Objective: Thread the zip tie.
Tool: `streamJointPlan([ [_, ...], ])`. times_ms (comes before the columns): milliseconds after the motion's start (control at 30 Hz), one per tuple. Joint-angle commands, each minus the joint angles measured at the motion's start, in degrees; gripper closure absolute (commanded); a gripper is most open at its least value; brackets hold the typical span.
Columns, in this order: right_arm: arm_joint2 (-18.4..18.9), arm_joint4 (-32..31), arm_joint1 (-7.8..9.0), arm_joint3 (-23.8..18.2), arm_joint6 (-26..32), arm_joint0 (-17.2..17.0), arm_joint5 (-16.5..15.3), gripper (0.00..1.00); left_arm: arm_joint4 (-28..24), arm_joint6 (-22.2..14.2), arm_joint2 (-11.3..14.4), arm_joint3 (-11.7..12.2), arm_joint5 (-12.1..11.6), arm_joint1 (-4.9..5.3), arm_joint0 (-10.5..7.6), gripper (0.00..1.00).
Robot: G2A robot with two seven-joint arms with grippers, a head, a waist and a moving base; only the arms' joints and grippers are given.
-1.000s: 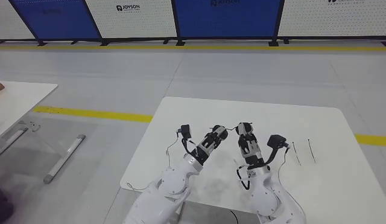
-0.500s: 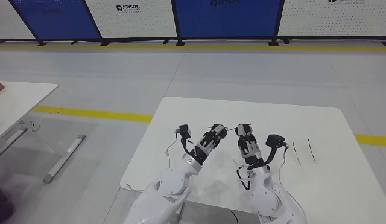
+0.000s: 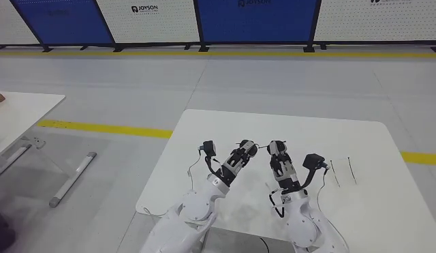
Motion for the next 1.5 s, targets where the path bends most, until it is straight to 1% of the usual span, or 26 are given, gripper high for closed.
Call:
streamJointPlan([
  [0,0.11,-0.43,0.03,-0.33,0.06,-0.23,0.02,0.87,0.19,-0.04,0.05,-0.09,0.08,-0.01,0.00,1.00],
  [67,0.21,-0.70,0.04,-0.53,0.10,-0.38,0.12,0.85,0.31,-0.03,0.10,-0.12,0.12,-0.02,-0.01,1.00],
  [167,0.40,-0.80,0.03,-0.76,0.20,-0.54,0.26,0.88,0.49,-0.02,0.11,-0.13,0.17,-0.03,-0.01,1.00],
  [200,0.46,-0.81,0.03,-0.82,0.14,-0.60,0.30,0.96,0.54,0.00,0.11,-0.13,0.18,-0.03,-0.01,1.00],
  [233,0.51,-0.83,0.02,-0.89,0.09,-0.67,0.32,1.00,0.61,0.04,0.11,-0.13,0.19,-0.04,-0.01,1.00],
  [433,0.62,-1.51,-0.02,-0.99,-0.04,-0.79,0.50,1.00,0.70,-0.02,0.10,-0.17,0.06,-0.06,-0.01,1.00],
  [600,0.16,-1.12,-0.16,-0.30,2.42,0.00,0.81,1.00,0.80,-1.04,0.12,-0.30,-0.38,0.00,0.14,1.00],
  [767,0.17,-0.35,-0.29,0.31,3.40,0.67,0.74,1.00,0.53,-1.61,0.02,-0.26,-0.36,0.04,0.30,1.00],
  [833,0.20,-0.53,-0.31,0.38,3.55,0.79,0.85,1.00,0.62,-1.77,-0.13,-0.06,0.12,0.09,0.35,1.00],
  [900,0.27,-1.19,-0.31,0.35,3.29,0.81,1.24,1.00,1.26,-1.59,-0.28,0.07,1.12,0.14,0.29,1.00],
  [933,0.23,-1.81,-0.32,0.29,2.93,0.73,1.54,1.00,1.42,-1.40,-0.27,0.00,1.40,0.14,0.33,0.78],
  [1033,0.09,-2.93,-0.35,0.19,2.31,0.54,2.11,1.00,2.11,-1.09,-0.27,-0.08,1.83,0.16,0.36,0.32],
  [1067,0.03,-3.17,-0.37,0.19,2.18,0.51,2.24,1.00,2.24,-0.98,-0.24,-0.10,1.87,0.15,0.39,0.23],
  [1100,-0.02,-3.36,-0.39,0.21,2.08,0.49,2.34,1.00,2.48,-0.86,-0.24,-0.11,1.94,0.16,0.40,0.19],
  [1167,-0.07,-3.89,-0.42,0.30,1.80,0.50,2.53,1.00,3.12,-0.63,-0.16,-0.14,2.06,0.17,0.46,0.24],
  [1200,-0.09,-4.24,-0.42,0.34,1.61,0.50,2.64,1.00,3.59,-0.63,-0.13,-0.14,2.22,0.18,0.45,0.24],
  [1233,-0.13,-4.58,-0.43,0.39,1.43,0.49,2.73,1.00,4.50,-0.55,-0.10,-0.13,2.39,0.22,0.42,0.34],
  [1267,-0.18,-4.91,-0.45,0.46,1.23,0.48,2.77,1.00,5.04,-0.40,0.04,-0.20,2.52,0.22,0.51,0.40],
  [1300,-0.22,-5.08,-0.46,0.51,1.12,0.48,2.78,1.00,5.35,-0.42,0.14,-0.25,2.73,0.23,0.54,0.42],
  [1333,-0.25,-5.28,-0.48,0.57,1.01,0.48,2.79,1.00,5.85,-0.46,0.23,-0.30,2.93,0.24,0.53,0.51],
  [1367,-0.30,-5.53,-0.49,0.63,0.87,0.47,2.76,1.00,6.23,-0.36,0.36,-0.39,3.05,0.24,0.57,0.55],
  [1433,-0.32,-6.07,-0.50,0.72,0.60,0.48,2.77,1.00,6.65,-0.33,0.58,-0.49,3.24,0.23,0.57,0.60],
  [1467,-0.35,-6.37,-0.50,0.76,0.44,0.46,2.82,1.00,6.80,-0.30,0.68,-0.54,3.31,0.22,0.57,0.65],
])
